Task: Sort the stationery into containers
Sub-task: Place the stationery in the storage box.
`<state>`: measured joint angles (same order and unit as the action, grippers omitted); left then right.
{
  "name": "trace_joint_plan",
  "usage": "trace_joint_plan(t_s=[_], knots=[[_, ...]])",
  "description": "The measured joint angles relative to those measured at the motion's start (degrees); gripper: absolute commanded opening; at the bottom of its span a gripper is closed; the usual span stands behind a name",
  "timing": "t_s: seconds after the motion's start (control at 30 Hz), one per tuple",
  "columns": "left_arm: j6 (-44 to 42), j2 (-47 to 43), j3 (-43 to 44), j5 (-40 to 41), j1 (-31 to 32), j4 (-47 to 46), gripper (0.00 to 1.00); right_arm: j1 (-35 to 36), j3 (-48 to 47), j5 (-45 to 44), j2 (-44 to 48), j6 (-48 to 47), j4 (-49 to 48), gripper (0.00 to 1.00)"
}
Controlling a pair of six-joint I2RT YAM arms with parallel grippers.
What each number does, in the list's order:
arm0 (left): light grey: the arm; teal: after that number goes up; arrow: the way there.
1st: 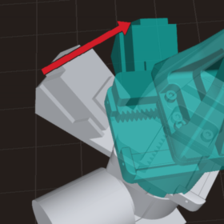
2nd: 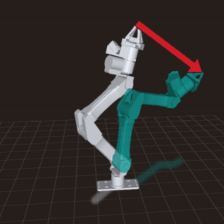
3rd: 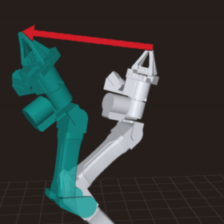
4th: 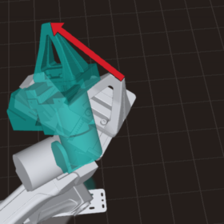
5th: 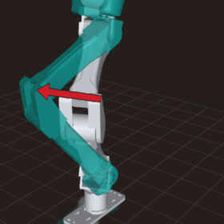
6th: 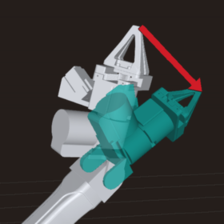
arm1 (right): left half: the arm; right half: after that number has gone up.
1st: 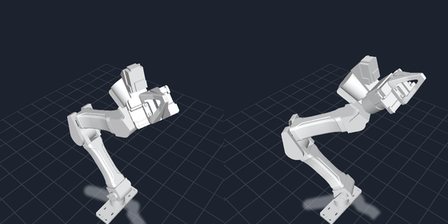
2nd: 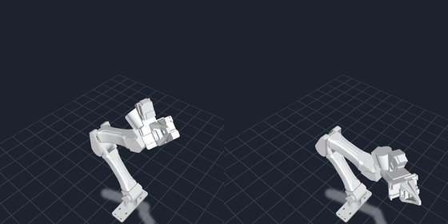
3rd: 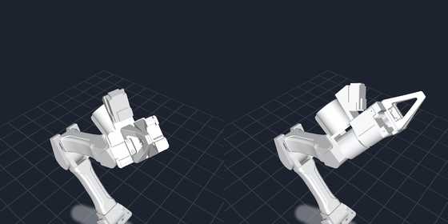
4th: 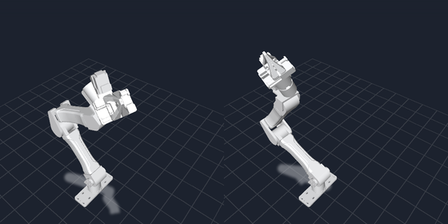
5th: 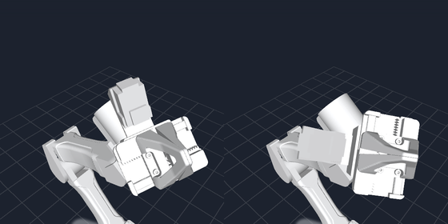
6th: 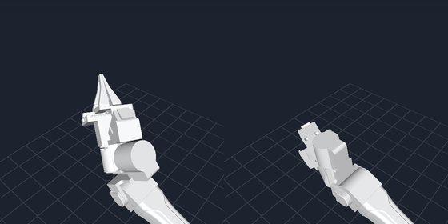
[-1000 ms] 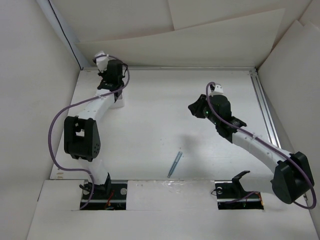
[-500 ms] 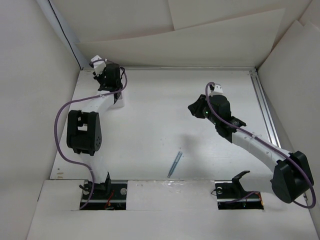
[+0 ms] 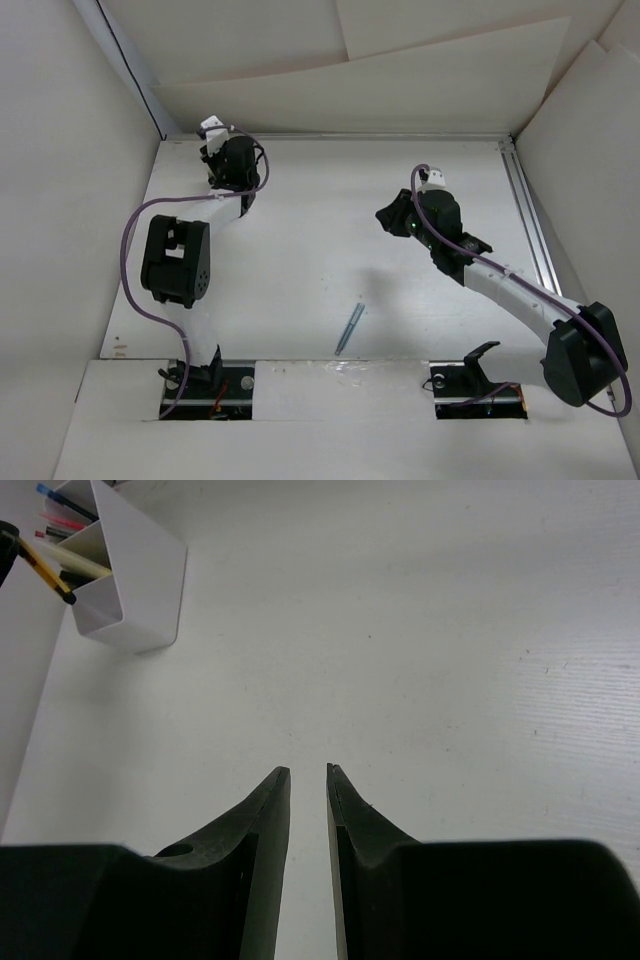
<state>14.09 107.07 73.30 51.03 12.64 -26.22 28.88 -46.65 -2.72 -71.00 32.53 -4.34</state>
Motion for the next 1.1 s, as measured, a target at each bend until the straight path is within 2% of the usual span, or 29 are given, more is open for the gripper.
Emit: trace_joint_plan(t_s=[0.7,0.8,0.97,1.03,1.1], knots=[[-4.0,5.8,-1.6,1.8,1.4,-8.3,0.0,0.0,0.0,1.2,0.0,-0.9,-0.4,0.27],[-4.4,6.3,-1.6,1.9,1.8,-8.3,0.13,0.0,0.0,1.5,0.0,-0.9,-0.4,0.27],[-4.7,6.3,-1.6,1.9,2.1,-8.6,0.23,0.0,0.0,1.9,0.0,-1.0,-0.4,0.27],[-4.6,6.3,-1.7,1.9,2.1,-8.7,0.3,0.0,0.0,1.9,0.0,-1.1,-0.4,0.27],[-4.6,6.3,-1.8,2.1,2.3,-8.8,0.31,0.0,0.0,2.0,0.0,-1.1,-0.4,0.27]])
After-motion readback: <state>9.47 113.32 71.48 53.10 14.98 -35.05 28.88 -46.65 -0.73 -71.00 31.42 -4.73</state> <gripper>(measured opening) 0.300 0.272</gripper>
